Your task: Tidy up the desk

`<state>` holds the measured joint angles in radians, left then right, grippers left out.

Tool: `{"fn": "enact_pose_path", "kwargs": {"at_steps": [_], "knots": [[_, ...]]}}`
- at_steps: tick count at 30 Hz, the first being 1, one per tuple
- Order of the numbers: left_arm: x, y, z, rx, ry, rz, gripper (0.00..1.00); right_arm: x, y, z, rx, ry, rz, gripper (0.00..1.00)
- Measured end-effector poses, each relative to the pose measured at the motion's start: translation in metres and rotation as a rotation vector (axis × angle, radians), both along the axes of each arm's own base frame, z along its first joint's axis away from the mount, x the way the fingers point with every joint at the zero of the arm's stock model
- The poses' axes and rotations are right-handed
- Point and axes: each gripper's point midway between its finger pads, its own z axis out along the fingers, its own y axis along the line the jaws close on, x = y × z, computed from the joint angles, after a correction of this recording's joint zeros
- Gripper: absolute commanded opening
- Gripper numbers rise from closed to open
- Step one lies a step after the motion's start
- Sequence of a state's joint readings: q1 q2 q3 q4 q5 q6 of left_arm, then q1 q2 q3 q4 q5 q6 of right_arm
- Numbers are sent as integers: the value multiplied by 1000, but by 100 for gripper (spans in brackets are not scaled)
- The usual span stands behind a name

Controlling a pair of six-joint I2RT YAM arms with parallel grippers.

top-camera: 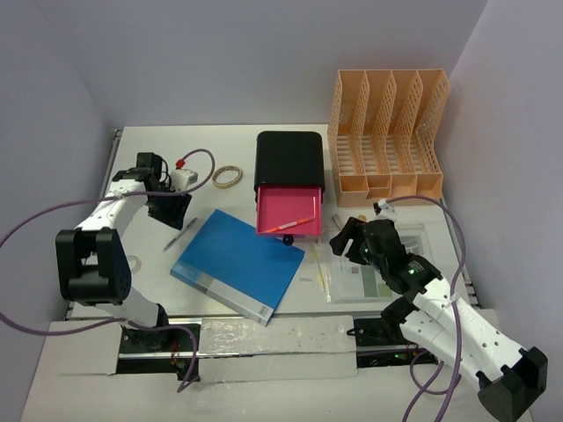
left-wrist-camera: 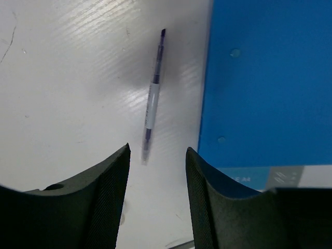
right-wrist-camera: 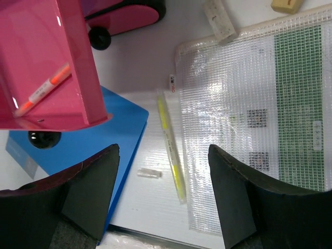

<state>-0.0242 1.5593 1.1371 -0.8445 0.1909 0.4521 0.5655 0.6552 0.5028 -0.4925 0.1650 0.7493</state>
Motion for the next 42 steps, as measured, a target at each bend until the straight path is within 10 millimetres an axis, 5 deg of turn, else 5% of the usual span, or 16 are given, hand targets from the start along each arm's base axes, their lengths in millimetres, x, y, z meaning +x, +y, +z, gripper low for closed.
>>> {"fn": "enact_pose_path", "kwargs": {"at_steps": [9, 23, 36, 42], "knots": [[31, 13, -37, 79, -28, -10, 50, -1, -1, -7, 20, 6, -20, 78], [17, 3, -60, 24, 25, -52, 45, 2, -6, -16, -16, 33, -52, 78], [21, 9, -72, 53, 17, -24, 3, -5, -15, -24, 65, 116, -223, 69], [21, 8, -73, 51, 0, -24, 0, -14, -5, -32, 196, 202, -293, 60]]}}
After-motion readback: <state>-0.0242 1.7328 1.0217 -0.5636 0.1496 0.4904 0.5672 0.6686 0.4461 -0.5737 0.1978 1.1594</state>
